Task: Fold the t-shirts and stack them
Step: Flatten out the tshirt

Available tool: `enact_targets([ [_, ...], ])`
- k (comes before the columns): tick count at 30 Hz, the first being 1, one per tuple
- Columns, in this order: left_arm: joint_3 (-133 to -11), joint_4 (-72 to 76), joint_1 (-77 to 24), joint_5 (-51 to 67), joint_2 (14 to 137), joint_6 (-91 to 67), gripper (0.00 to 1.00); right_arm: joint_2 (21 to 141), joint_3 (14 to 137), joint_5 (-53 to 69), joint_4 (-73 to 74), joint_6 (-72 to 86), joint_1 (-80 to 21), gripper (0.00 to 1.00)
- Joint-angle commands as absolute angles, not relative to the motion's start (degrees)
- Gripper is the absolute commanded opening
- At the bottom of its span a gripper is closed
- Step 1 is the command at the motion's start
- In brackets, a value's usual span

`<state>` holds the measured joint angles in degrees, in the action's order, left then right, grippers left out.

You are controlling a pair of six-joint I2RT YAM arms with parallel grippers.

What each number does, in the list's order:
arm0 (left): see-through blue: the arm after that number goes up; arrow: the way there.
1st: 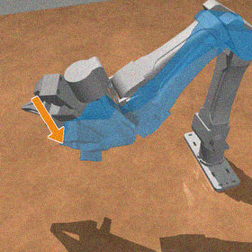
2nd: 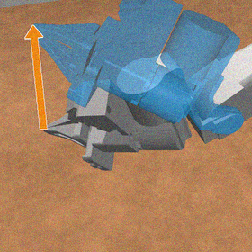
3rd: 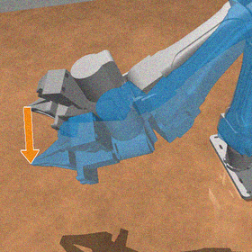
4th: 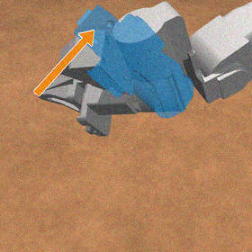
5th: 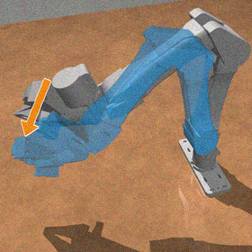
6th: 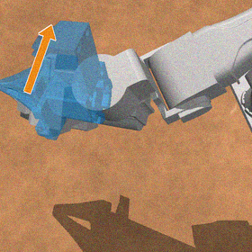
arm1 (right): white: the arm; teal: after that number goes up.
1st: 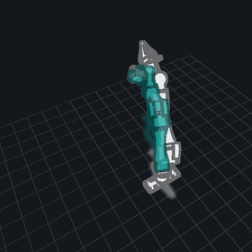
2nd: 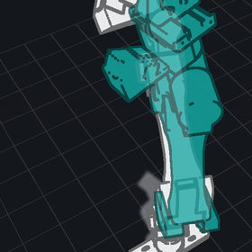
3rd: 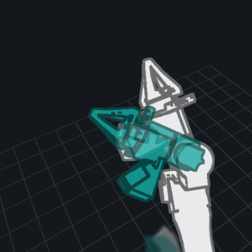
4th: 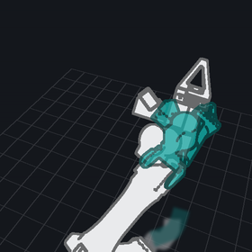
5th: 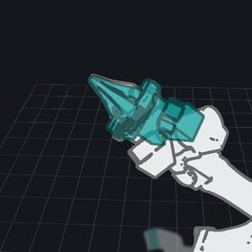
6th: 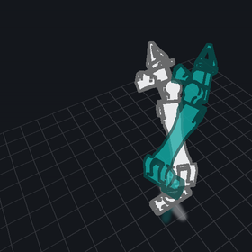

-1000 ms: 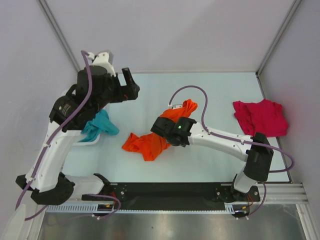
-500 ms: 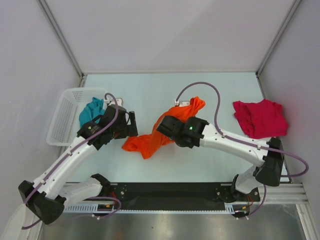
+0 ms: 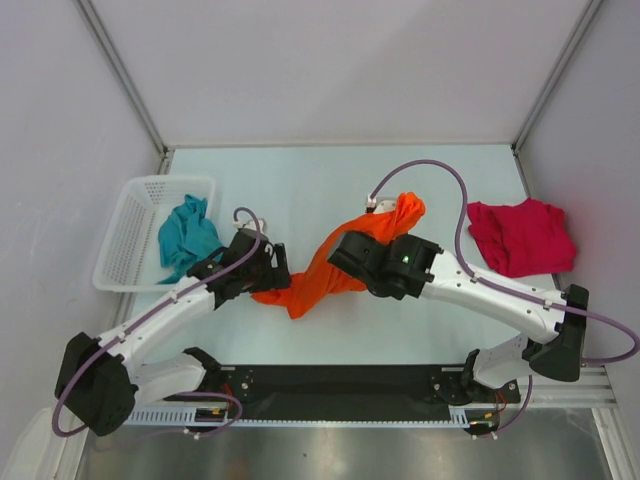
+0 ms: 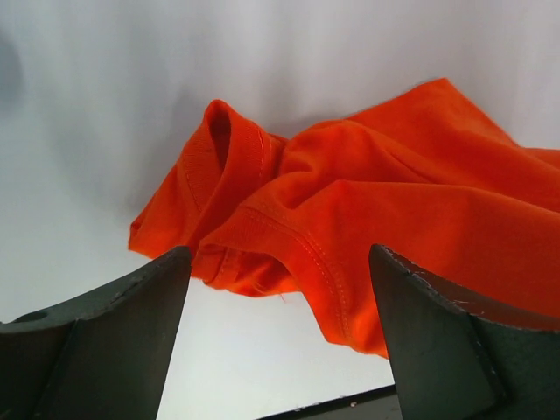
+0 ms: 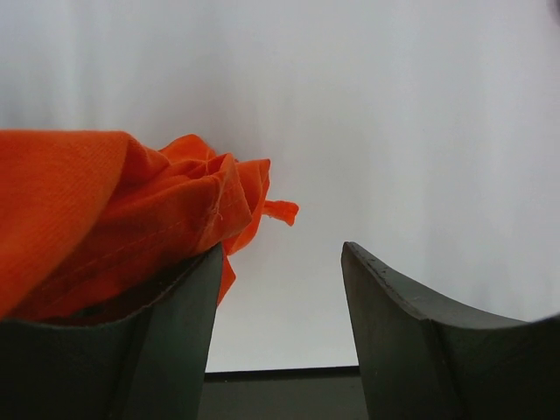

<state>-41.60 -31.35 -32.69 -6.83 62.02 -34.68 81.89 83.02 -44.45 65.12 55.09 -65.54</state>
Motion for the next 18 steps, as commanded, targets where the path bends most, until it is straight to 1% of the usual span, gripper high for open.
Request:
enact_targets([
  [1,-38.0,-21.7,-32.3,-3.6,64.8,-35.8,0.87,81.2,86.4,-48.3,67.6,57.3,-65.9,0.63],
  [7,-36.3,-18.1,-32.3,-2.4,67.8,-35.9,0.84,82.6,88.5,-48.5,68.7,57.2,-66.0,0.63],
  [10,-36.6,-18.2,-32.0,-2.2,67.7,-34.9,0.77,83.4,89.0,-48.8,68.9,57.2,-66.0,0.63],
  [11,-36.7,-18.2,-31.8,-1.5,67.6,-34.6,0.62,83.6,89.2,-48.9,68.9,57.2,-66.0,0.63],
  [12,-36.8,-18.2,-31.5,-1.2,67.3,-34.2,0.39,83.8,89.1,-48.8,68.9,57.2,-66.0,0.64],
  [13,-37.3,-18.9,-31.3,-1.7,67.2,-34.5,0.01,84.1,89.2,-48.9,68.7,57.2,-66.0,0.64],
  [18,-38.6,-22.1,-30.8,-2.9,66.2,-34.6,0.0,84.8,89.3,-48.8,68.3,57.2,-66.0,0.64],
])
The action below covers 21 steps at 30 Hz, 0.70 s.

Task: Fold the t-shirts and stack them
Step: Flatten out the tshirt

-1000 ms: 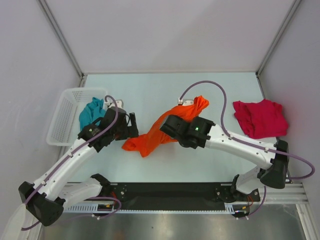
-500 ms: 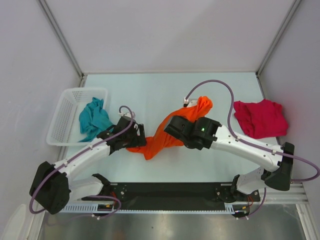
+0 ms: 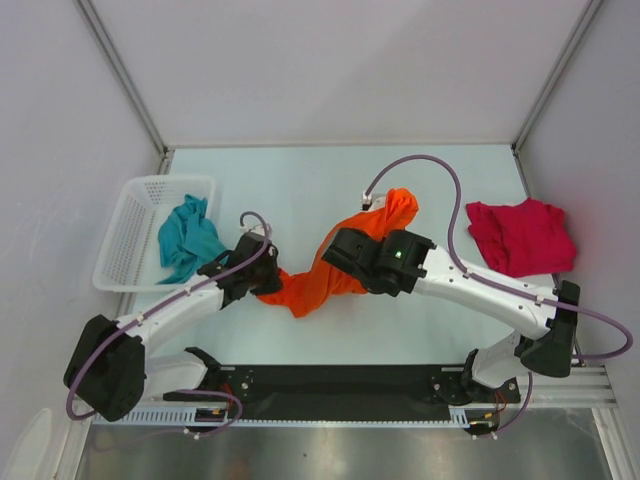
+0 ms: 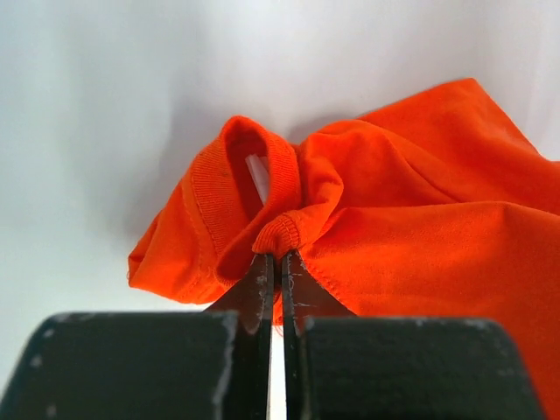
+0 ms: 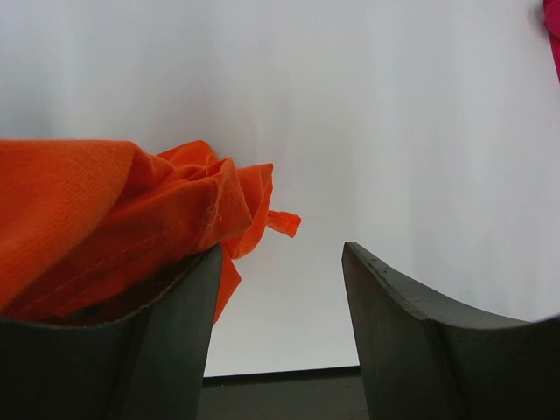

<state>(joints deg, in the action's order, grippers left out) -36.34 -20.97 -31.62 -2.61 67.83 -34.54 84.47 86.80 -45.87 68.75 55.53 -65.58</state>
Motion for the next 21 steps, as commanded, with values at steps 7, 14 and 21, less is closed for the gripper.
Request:
enact_targets([
  [7,-48.3,-31.8,-30.5,-7.1,61.6,-33.8,0.0,84.3,88.7,-49.6,67.2,56.9,-65.9,0.64],
  [14,-73.4,-50.6,-28.4,-14.8,59.3,-29.7,0.0,84.4,88.2,-48.6,64.9,56.6,-65.3,0.65],
  [21,-94.4,-59.5,-25.8,-20.6,58.9,-30.7,0.0,83.6,88.7,-47.4,66.5,57.6,-65.0,0.68],
])
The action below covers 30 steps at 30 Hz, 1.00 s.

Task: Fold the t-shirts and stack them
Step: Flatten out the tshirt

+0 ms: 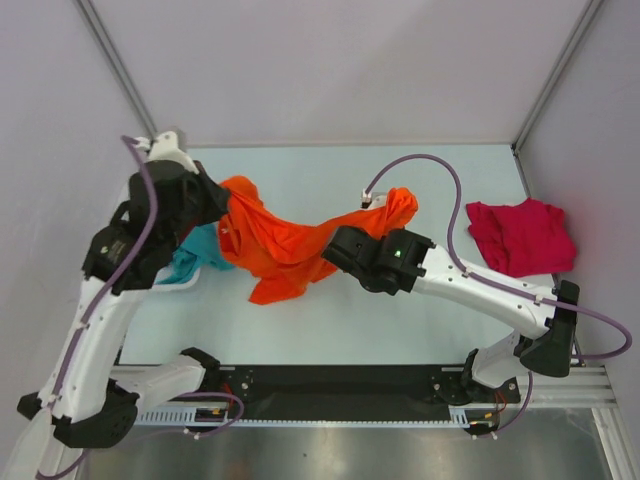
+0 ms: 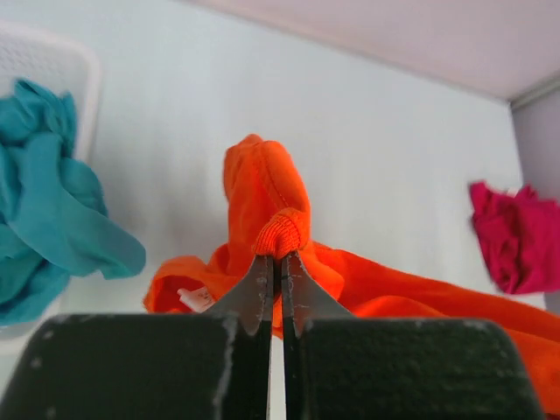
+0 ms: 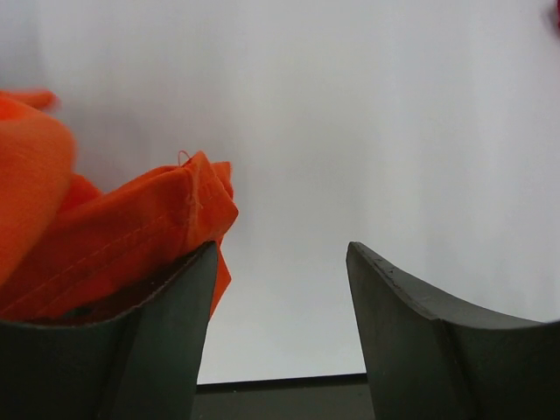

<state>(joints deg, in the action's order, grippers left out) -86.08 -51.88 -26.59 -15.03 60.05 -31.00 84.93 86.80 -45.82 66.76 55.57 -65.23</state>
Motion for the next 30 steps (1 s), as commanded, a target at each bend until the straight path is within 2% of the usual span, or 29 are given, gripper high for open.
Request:
enact_targets([
  [1,-97.8,-60.0,-25.8,-21.7,59.0,-30.8,0.0,83.0,88.8,-47.3,67.1,57.7,-65.0,0.7],
  [8,-107.5,-62.8,-25.7,-29.1,59.9,-30.5,0.0,81.9,88.2,-47.8,68.5,58.7,-64.3,0.72],
  [17,-121.0,-66.0,-24.3,-34.8,64.3,-27.2,0.0,87.7,90.4,-43.2,69.0,59.0,-59.5,0.73],
  [27,-128.8,-66.5,-24.1,-38.3,65.9,-24.5,0.0,96.5,86.0,-32.5,55.6,48.6,-49.5,0.79],
  [30,-129.4,-66.5,-24.0,-38.6,66.0,-23.7,0.0,98.3,88.3,-29.5,51.4,43.5,-45.8,0.8],
])
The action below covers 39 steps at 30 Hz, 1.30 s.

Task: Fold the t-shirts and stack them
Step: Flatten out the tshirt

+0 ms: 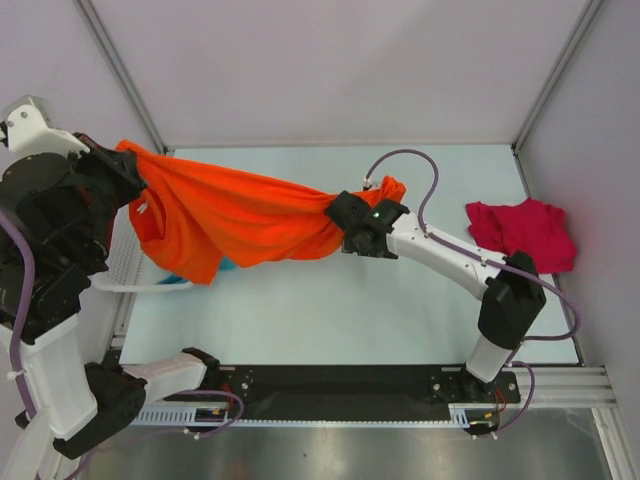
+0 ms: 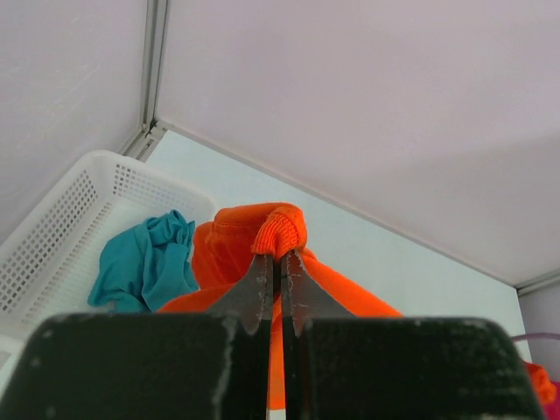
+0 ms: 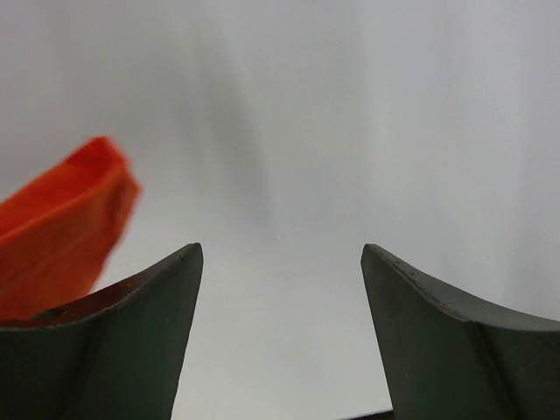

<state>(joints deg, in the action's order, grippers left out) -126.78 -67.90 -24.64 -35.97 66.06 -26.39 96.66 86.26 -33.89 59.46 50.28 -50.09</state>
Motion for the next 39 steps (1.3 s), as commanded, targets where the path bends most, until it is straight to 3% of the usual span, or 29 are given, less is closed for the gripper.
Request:
enact_targets([
  [1,-129.3,-66.7,-24.1,-38.7,65.9,-23.6,0.0,99.7,89.6,-29.0,51.2,42.5,-43.2,0.8],
  [8,-127.4,-66.0,-24.0,-37.4,66.3,-23.4,0.0,107.0,110.3,-29.3,55.5,36.7,-38.2,0.8],
  [12,-124.8,-65.1,-24.0,-34.6,66.7,-23.9,0.0,108.6,115.0,-29.0,57.4,35.8,-37.4,0.8],
  [29,-121.8,-64.3,-23.6,-32.4,66.7,-23.6,0.0,107.1,115.0,-27.3,56.9,36.6,-37.6,0.81],
  [39,-121.6,-64.2,-23.6,-32.3,66.8,-23.1,0.0,108.5,113.3,-25.4,55.5,39.5,-50.1,0.8],
])
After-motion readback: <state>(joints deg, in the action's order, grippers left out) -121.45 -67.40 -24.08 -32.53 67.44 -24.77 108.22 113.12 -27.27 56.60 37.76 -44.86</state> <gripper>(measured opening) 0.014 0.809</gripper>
